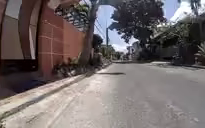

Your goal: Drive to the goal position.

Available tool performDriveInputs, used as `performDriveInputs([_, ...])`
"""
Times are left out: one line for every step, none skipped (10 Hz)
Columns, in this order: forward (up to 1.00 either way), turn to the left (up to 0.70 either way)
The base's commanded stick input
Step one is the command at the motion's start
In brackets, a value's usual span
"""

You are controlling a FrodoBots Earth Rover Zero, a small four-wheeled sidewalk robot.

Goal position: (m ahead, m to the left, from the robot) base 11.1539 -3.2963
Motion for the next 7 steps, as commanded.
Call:
performDriveInputs([1.00,-0.01])
performDriveInputs([1.00,-0.01])
performDriveInputs([1.00,-0.01])
performDriveInputs([1.00,-0.41])
performDriveInputs([1.00,-0.41])
performDriveInputs([1.00,-0.41])
performDriveInputs([1.00,-0.41])
